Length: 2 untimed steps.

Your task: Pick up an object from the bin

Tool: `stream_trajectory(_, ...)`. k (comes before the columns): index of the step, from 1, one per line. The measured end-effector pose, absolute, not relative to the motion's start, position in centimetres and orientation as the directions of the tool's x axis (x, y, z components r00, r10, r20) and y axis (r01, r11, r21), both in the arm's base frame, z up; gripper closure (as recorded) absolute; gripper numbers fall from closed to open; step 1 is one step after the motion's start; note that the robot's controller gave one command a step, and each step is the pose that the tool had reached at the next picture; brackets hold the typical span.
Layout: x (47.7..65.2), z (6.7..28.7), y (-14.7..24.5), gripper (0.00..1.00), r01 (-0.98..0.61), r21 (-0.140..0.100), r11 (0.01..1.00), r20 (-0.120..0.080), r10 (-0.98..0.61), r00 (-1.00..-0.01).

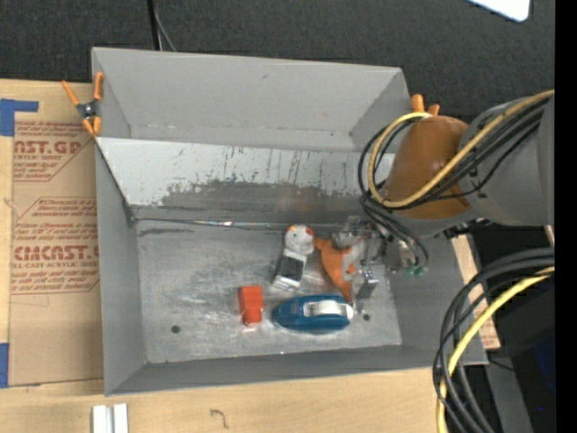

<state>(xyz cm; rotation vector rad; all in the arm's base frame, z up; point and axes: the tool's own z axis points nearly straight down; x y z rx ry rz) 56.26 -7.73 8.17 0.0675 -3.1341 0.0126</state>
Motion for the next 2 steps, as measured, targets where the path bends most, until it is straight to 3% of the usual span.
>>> stream_trajectory(1,55.59,7.91,-5.74,1.0,-0.115,-0.009,0.993,-0.034,-0.115,-0.993)
stream_trajectory(2,55.59,7.91,-5.74,1.0,-0.114,-0.009,0.993,-0.034,-0.115,-0.993)
